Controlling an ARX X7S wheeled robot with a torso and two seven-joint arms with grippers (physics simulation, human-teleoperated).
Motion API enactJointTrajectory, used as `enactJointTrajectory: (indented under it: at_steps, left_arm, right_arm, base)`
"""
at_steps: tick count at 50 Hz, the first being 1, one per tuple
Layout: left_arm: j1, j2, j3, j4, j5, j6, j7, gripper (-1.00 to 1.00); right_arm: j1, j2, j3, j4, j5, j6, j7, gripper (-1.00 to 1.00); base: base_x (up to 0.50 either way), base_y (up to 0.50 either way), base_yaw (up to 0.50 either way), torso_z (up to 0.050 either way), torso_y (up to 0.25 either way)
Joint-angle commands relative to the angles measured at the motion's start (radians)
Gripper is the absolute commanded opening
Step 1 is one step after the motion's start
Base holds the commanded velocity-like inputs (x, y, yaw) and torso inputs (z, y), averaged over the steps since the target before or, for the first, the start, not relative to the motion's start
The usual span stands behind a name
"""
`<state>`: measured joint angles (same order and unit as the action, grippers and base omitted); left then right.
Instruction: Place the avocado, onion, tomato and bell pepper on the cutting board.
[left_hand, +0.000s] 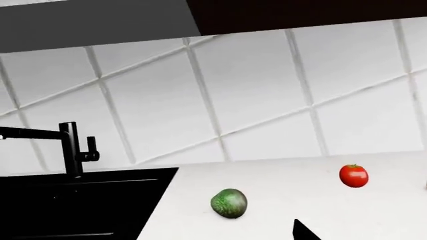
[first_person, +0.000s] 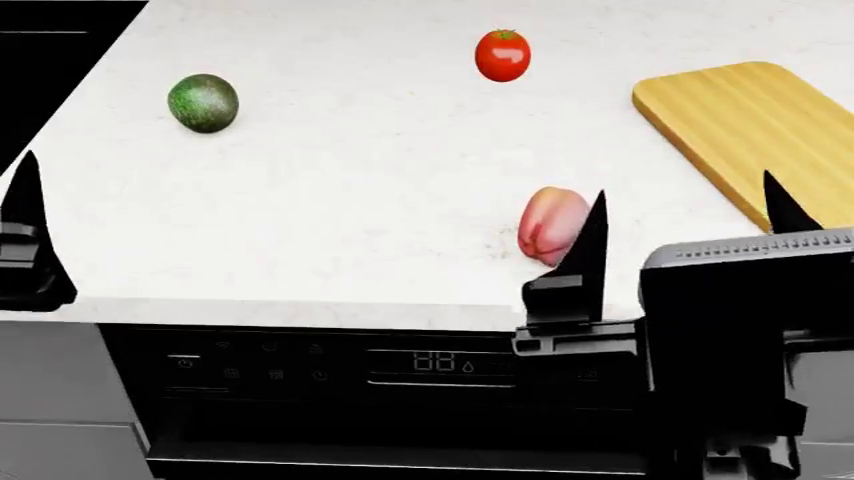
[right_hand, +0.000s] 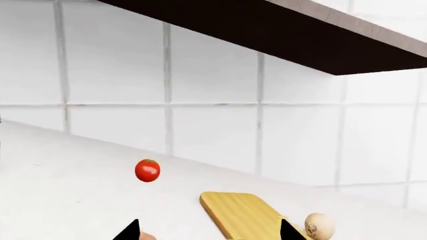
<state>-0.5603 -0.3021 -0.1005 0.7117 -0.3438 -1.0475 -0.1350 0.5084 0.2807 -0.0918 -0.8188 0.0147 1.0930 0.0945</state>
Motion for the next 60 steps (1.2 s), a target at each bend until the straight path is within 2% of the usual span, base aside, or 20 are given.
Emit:
enactJointTrajectory:
  at_steps: [1,6,10,25,36,39,60]
  left_arm:
    - [-0.216,-0.048,-0.03,0.001,-0.047,-0.188,-0.004,1.0]
    - [-0.334,-0.067,-0.047,-0.045,-0.077,-0.335,-0.003,1.0]
    - [-0.413,-0.088,-0.039,-0.089,-0.082,-0.357,0.008,1.0]
    - [-0.583,-0.13,0.043,-0.288,-0.048,-0.248,0.039,1.0]
    - [-0.621,-0.145,0.062,-0.311,-0.047,-0.241,0.047,1.0]
    - [-0.629,-0.127,0.026,-0.317,-0.067,-0.273,0.048,1.0]
    - [-0.623,-0.15,0.033,-0.296,-0.067,-0.253,0.048,1.0]
  right_arm:
    - [0.274,0.04,-0.012,-0.1,0.022,0.34,-0.047,1.0]
    - [0.388,0.051,0.007,-0.105,0.036,0.43,-0.075,1.0]
    - [0.465,0.07,0.016,-0.072,0.048,0.47,-0.095,1.0]
    - [0.671,0.097,0.007,0.117,0.1,0.461,-0.123,1.0]
    - [0.762,0.112,-0.014,0.221,0.105,0.439,-0.123,1.0]
    - [0.761,0.116,-0.019,0.224,0.106,0.434,-0.123,1.0]
    - [0.756,0.116,-0.05,0.213,0.122,0.44,-0.118,1.0]
  base:
    - [0.0,0.0,0.0,0.0,0.0]
    - [0.0,0.0,0.0,0.0,0.0]
    - [0.0,0.0,0.0,0.0,0.0]
    - [0.0,0.0,0.0,0.0,0.0]
    - [0.08,0.0,0.0,0.0,0.0]
    - [0.38,0.0,0.0,0.0,0.0]
    - [0.38,0.01,0.0,0.0,0.0]
